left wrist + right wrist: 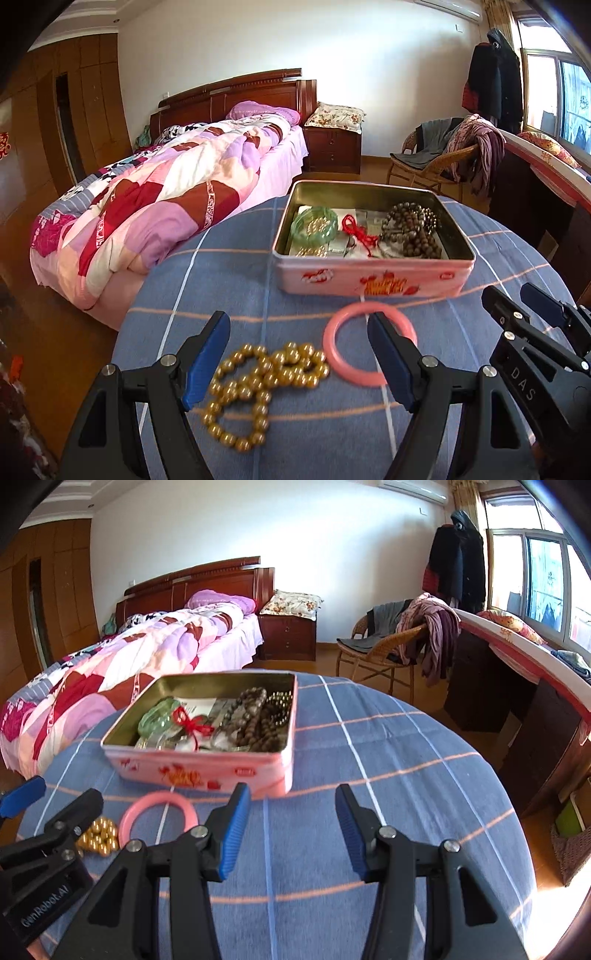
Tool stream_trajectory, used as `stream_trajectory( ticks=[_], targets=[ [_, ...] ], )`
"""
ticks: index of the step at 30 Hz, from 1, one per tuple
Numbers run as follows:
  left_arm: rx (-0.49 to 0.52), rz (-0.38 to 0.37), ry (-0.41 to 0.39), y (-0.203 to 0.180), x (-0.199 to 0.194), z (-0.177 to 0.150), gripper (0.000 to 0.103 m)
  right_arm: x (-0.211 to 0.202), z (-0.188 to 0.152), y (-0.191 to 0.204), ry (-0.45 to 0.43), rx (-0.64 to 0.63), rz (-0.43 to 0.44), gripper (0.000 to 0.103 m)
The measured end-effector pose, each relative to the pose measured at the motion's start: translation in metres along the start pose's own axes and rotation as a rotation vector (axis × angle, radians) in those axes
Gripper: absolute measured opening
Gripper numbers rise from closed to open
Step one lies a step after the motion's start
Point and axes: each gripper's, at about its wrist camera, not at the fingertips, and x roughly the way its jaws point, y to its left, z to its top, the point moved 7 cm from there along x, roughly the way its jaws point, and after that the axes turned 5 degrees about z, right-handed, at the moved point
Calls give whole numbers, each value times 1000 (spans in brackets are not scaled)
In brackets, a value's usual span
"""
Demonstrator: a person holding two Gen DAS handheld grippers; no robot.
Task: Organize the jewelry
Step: 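Grasp the gold bead necklace with the left gripper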
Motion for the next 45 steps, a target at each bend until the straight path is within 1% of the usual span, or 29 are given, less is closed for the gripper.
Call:
stream_trajectory(
  ticks=[2, 9, 13, 20, 22, 26, 28, 30, 32, 34, 39, 45],
  targets=[
    [-1, 6, 4, 3, -2, -4, 77, -4, 0, 1, -3, 4, 10, 52],
    [-7, 19, 2, 14, -13, -16, 77, -19, -3, 6, -26, -17, 3, 52],
    [-8, 21, 7, 23, -22, -30, 77, -26, -8, 10, -25, -28, 11, 52],
    [-53, 53, 35, 58, -32, -56, 77, -35, -23, 11, 2, -16, 38, 52],
    [-64, 61, 46, 66, -33, -62, 77, -39, -25, 12, -4, -19, 37, 52],
    [-98, 54, 73, 76, -33, -71, 77, -41, -31, 19, 16, -42, 56, 52],
    [-100, 44, 77, 77, -33, -74, 77, -46, -32, 21, 3, -47, 61, 52],
    [-92, 38, 79, 76, -33, -76, 77, -45, -36, 25, 18, -58, 71, 52],
    [-84, 30, 81, 74, -32, -76, 77, -44, -40, 28, 35, -61, 84, 52],
    [-67, 22, 77, 70, -28, -71, 77, -46, -38, 29, 25, -64, 85, 51],
    [10, 23, 52, 57, -10, -46, 77, -45, -40, 30, 44, -62, 96, 51],
    [58, -17, 127, 44, 28, -32, 77, -43, -41, 26, 62, -34, 108, 51]
  ],
)
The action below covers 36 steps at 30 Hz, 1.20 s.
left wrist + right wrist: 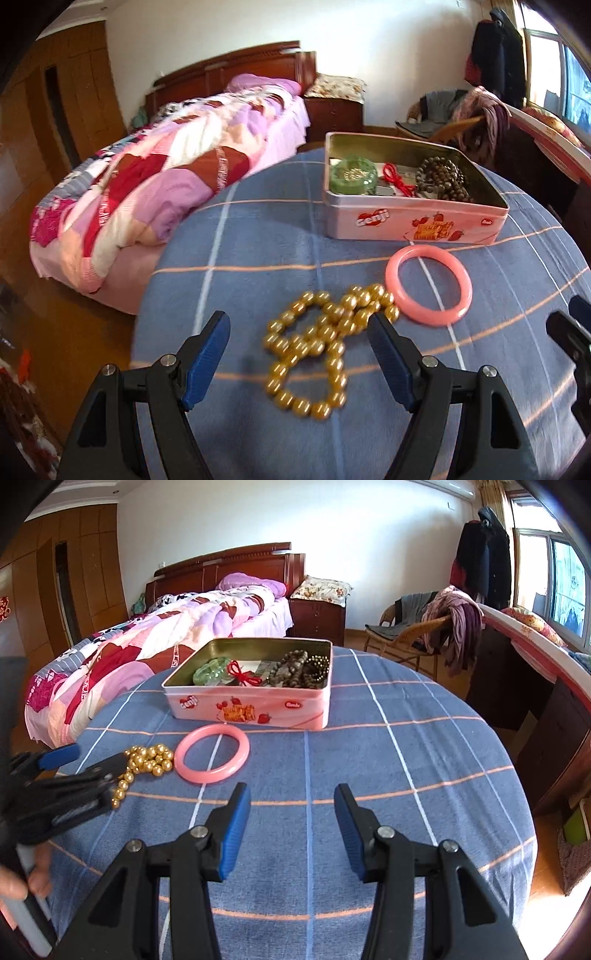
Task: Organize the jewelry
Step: 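Grasp the gold bead necklace with the left gripper, then grasp the pink bangle with the right gripper while the left gripper holds the necklace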
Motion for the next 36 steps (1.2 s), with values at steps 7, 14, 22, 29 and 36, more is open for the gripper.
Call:
stream_trajectory(
  ticks=[7, 14, 22, 29, 36],
  targets=[
    [22, -19, 114, -6, 25, -4, 76, 8, -1, -2, 28, 28, 29, 51],
    [35, -120, 93, -17, 18, -1, 22, 20, -5, 0, 81, 66, 81, 44],
    [-39, -135, 5, -6, -4, 3, 18, 26, 5, 1, 81, 55, 78, 38],
    [-106, -190, -74, 3, -35, -5, 10, 60, 31, 21, 125, 27, 124, 38],
    [-134, -189, -99, 15, -43, -1, 10, 96, 30, 50, 196, -80, 62, 38]
  ],
)
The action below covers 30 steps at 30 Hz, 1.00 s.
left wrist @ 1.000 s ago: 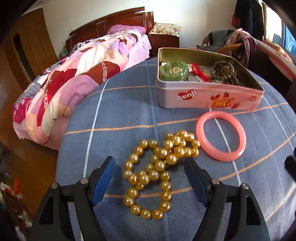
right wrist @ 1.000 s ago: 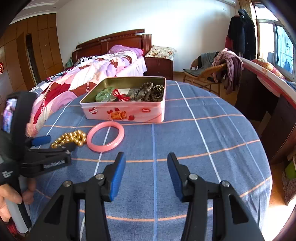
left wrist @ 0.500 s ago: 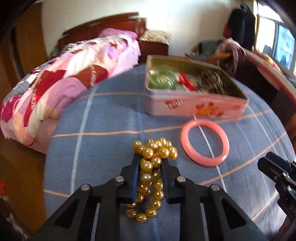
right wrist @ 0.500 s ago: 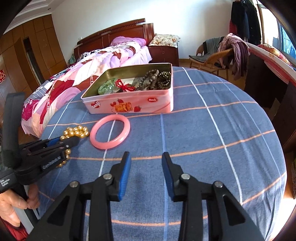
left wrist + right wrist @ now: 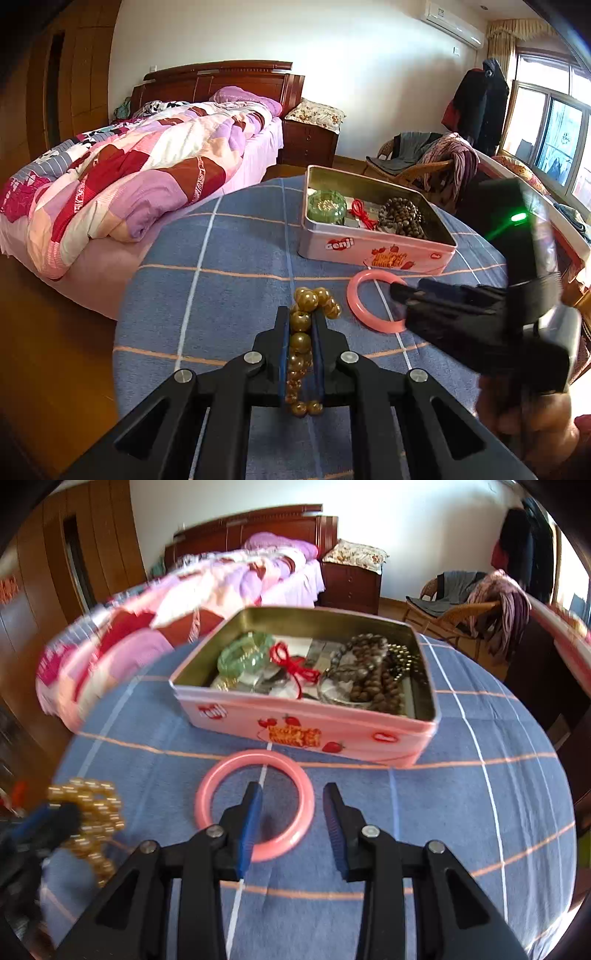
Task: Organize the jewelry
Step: 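Grasp the pink bangle with the right gripper while the left gripper holds the necklace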
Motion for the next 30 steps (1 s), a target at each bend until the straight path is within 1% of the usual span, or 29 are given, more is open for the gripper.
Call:
stream_trajectory(
  ticks=[2, 3, 5, 7, 9, 10, 16, 22, 30],
  targets=[
    [2, 2, -3, -1, -1, 1, 10, 7, -4, 2, 28, -14, -26, 38],
    [2, 1, -4, -1, -2, 1, 10, 6, -3, 2, 13, -23, -37, 38],
    [0, -2, -5, -1, -3, 0, 10, 5, -5, 3, 13, -48, -48, 35],
    [0, 4, 0, -2, -2, -1, 10, 4, -6, 4, 14, -54, -41, 29],
    [3, 9, -1, -2, -4, -2, 10, 3, -7, 6, 16, -64, -35, 14],
    [4, 10, -3, -2, -5, -2, 10, 2, -8, 7, 16, -71, -41, 13],
    [4, 15, -17, -1, -16, -4, 10, -12, -17, -1, -3, -44, -54, 12],
    [8, 10, -28, -7, -22, -3, 10, -49, -19, -11, -104, -52, -141, 12],
    [24, -10, -56, -20, -36, 2, 10, -89, -10, -25, -203, -6, -179, 12]
  ],
)
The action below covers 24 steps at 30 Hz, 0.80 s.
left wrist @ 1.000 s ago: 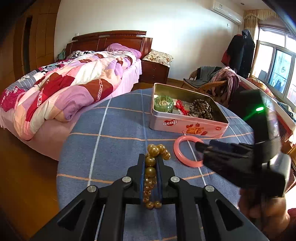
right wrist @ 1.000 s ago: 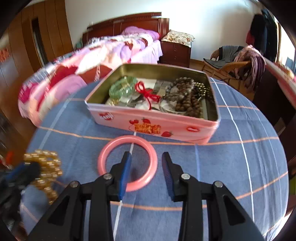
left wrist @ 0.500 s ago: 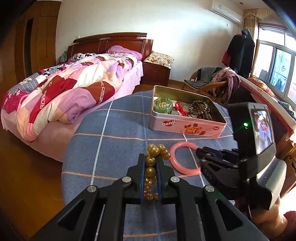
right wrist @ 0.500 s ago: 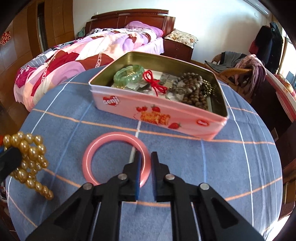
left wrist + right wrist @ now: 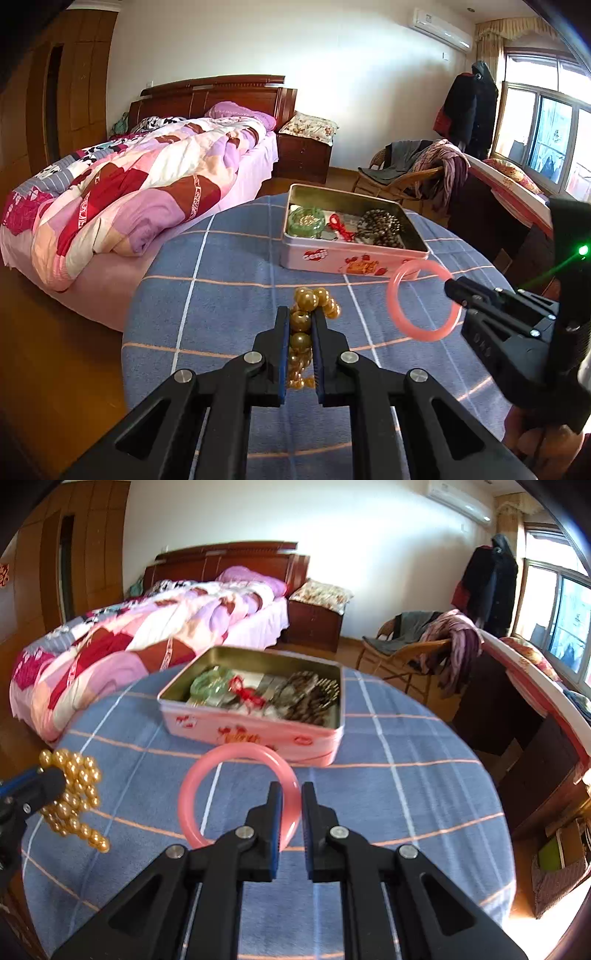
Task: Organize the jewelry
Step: 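Grasp the pink bangle with the right gripper while the left gripper holds the necklace, then carry the gold necklace and pink bangle with both grippers over the tin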
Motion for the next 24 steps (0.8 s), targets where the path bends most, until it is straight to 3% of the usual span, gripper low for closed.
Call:
stream_trajectory(
  ticks=[24],
  targets=[
    [28, -29, -107, -21, -48, 13, 10, -67, 8, -5, -151, 15, -22, 12]
  ],
)
